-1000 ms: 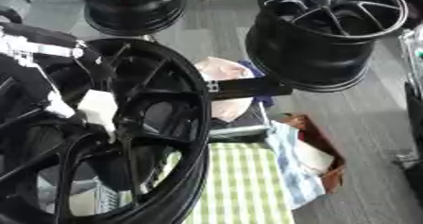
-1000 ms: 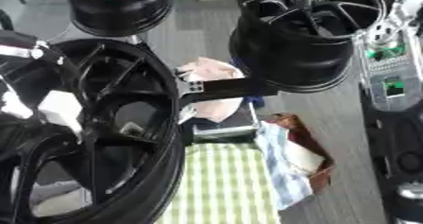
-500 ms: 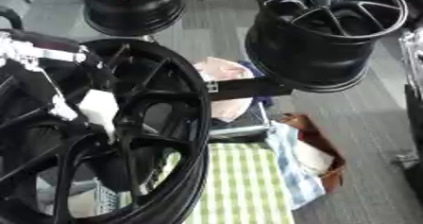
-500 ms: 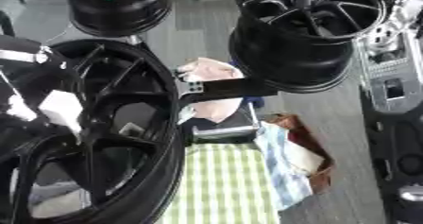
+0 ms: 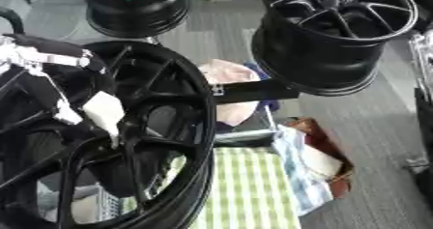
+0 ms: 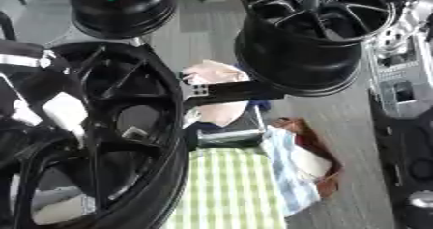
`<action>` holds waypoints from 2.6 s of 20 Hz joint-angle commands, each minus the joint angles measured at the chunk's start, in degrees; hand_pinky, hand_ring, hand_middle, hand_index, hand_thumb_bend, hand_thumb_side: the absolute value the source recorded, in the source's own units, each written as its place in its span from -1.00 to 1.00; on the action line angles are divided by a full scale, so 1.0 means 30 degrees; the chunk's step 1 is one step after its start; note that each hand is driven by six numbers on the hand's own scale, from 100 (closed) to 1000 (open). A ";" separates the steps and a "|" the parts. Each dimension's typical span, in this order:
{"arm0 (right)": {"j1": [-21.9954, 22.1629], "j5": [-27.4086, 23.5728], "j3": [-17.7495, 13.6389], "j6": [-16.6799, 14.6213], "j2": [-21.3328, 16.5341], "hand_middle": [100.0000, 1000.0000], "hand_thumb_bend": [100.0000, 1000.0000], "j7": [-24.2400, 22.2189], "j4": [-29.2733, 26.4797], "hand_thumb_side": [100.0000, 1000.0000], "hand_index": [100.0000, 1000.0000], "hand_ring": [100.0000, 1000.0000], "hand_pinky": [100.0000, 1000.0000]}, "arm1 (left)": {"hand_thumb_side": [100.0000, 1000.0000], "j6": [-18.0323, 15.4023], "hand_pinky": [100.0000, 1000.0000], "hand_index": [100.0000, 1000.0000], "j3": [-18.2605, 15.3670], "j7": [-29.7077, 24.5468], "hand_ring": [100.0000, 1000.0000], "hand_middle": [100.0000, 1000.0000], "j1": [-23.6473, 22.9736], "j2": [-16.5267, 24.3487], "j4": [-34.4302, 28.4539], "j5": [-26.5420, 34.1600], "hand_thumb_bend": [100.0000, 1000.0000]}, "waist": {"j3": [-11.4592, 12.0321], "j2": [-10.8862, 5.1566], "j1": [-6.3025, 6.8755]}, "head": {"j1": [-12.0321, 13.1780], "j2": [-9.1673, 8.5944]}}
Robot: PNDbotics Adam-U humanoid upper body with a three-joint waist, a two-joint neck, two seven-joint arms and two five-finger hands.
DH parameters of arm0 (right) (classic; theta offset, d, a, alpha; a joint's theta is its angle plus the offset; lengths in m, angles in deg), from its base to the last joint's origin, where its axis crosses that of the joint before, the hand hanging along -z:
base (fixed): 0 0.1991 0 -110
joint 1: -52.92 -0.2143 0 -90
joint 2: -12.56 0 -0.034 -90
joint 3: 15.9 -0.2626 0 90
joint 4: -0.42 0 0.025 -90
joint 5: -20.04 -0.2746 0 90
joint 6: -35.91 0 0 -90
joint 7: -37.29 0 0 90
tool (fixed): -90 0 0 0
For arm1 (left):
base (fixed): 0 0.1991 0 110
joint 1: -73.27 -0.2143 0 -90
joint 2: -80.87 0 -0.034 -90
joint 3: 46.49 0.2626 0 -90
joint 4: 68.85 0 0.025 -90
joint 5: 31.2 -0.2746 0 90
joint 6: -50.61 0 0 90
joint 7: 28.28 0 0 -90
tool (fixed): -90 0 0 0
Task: Pull the pin out of the wheel hub.
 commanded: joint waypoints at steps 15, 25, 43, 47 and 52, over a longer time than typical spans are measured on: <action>-0.0107 -0.0279 -0.0118 -0.0106 -0.0305 0.26 -1.00 0.0173 -0.0397 0.28 0.59 0.45 0.38 | -0.53 -0.1151 0.57 0.49 0.0010 -0.1230 0.39 0.17 0.0241 0.0797 -0.1353 0.1085 -0.02 | 0.0001 -0.0271 0.0042 | -0.0080 -0.0464; -0.0007 -0.0314 -0.0219 -0.0096 -0.0283 0.26 -1.00 0.0305 -0.0405 0.29 0.59 0.45 0.38 | -0.68 -0.0849 0.51 0.38 0.0353 -0.1508 0.25 -0.05 0.0231 0.0605 -0.1334 0.1869 -0.36 | -0.0019 -0.0288 0.0032 | -0.0072 -0.0544; 0.0129 -0.0497 -0.0281 -0.0144 -0.0268 0.26 -1.00 0.0420 -0.0407 0.29 0.59 0.45 0.38 | -1.00 0.0181 0.37 -0.04 0.0107 -0.0982 0.08 -0.33 0.0043 0.0691 -0.1649 0.2882 -0.57 | 0.0022 -0.0297 0.0007 | -0.0148 -0.0641; 0.0150 -0.0534 -0.0283 -0.0156 -0.0232 0.26 -1.00 0.0425 -0.0400 0.29 0.59 0.45 0.39 | -1.00 0.0640 0.36 -0.09 -0.0392 -0.0462 0.06 -0.37 -0.0116 0.1021 -0.2400 0.3500 -0.49 | 0.0047 -0.0304 -0.0008 | -0.0182 -0.0632; 0.0194 -0.0577 -0.0321 -0.0168 -0.0246 0.26 -1.00 0.0458 -0.0406 0.29 0.59 0.45 0.39 | -1.00 0.1227 0.36 -0.16 -0.1599 0.0142 0.02 -0.43 -0.0230 0.1544 -0.3373 0.4486 -0.41 | 0.0100 -0.0305 -0.0033 | -0.0200 -0.0627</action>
